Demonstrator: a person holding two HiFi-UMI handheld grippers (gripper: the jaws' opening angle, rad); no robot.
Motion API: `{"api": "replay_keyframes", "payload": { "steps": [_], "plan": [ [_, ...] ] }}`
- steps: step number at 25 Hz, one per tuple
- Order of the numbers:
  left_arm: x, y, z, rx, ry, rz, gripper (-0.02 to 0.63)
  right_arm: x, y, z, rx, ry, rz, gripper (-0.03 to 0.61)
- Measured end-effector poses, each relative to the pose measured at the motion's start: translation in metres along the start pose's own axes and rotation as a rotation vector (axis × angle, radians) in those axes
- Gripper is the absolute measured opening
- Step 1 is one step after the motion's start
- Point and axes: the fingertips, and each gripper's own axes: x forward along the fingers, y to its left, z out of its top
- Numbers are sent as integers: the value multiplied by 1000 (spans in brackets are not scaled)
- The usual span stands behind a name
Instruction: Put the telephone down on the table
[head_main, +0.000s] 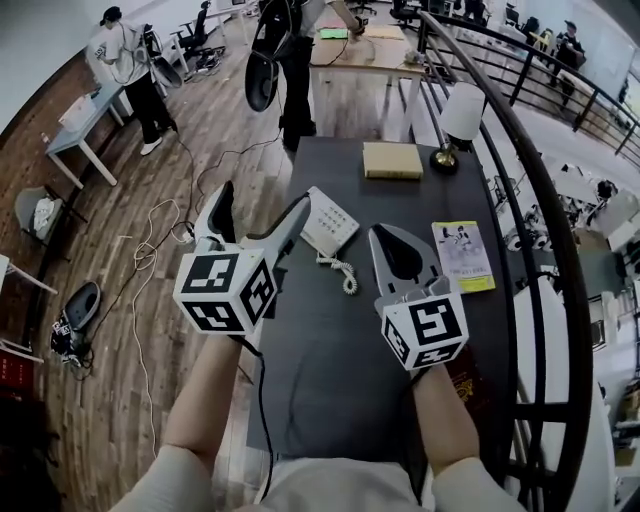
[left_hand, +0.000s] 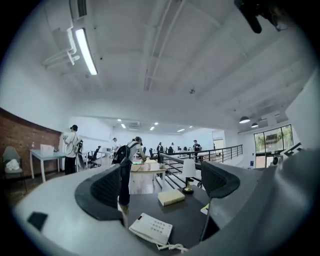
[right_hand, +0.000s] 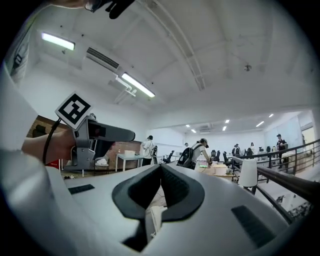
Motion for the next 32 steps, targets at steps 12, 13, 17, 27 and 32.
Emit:
{"api": "replay_keyframes", "payload": {
  "steps": [12,13,17,27,32],
  "plan": [
    [-103,-80,9,273,-88,-77,386,-81,38,53,-49,-70,50,3],
    [-110,-87,2,261,-77,-94,362,-84,39,48,-51,-56,48,3],
    [-135,-114,-26,225,-43,-143,225,-94,37,16,-52,19,37,3],
    [-162,-113,-108,37,67,-189,41,-126,44,-68,47,189,3,3],
    [-165,-115,-125,47,70,-190,6,-143,63,-93,54,241,2,3]
  ]
}}
